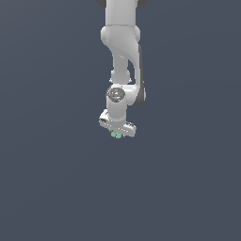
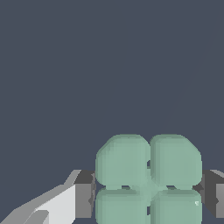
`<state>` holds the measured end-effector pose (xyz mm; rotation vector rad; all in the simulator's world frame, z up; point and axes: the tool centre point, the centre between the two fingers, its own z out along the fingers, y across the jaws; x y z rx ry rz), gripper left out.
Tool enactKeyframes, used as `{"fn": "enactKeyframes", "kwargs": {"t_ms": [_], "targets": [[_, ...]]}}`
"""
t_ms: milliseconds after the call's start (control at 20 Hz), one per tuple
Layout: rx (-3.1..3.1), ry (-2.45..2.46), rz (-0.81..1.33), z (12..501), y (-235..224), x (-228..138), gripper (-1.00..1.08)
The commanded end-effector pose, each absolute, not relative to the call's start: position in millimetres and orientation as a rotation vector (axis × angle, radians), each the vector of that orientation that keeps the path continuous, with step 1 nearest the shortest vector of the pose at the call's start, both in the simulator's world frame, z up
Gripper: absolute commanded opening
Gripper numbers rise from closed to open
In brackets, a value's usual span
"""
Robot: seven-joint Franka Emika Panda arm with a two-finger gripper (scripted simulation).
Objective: Pick up the object and move it to a goal position.
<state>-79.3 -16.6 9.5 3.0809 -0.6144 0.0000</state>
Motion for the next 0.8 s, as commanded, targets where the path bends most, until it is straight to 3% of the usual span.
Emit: {"fn": "enactKeyframes", "kwargs": {"t_ms": [0, 750], "targets": [[3.081, -0.612, 0.000, 6.8, -15.9, -78.8, -1.00], [3.080, -0.618, -0.001, 17.3, -19.6, -74.6, -1.00]]}}
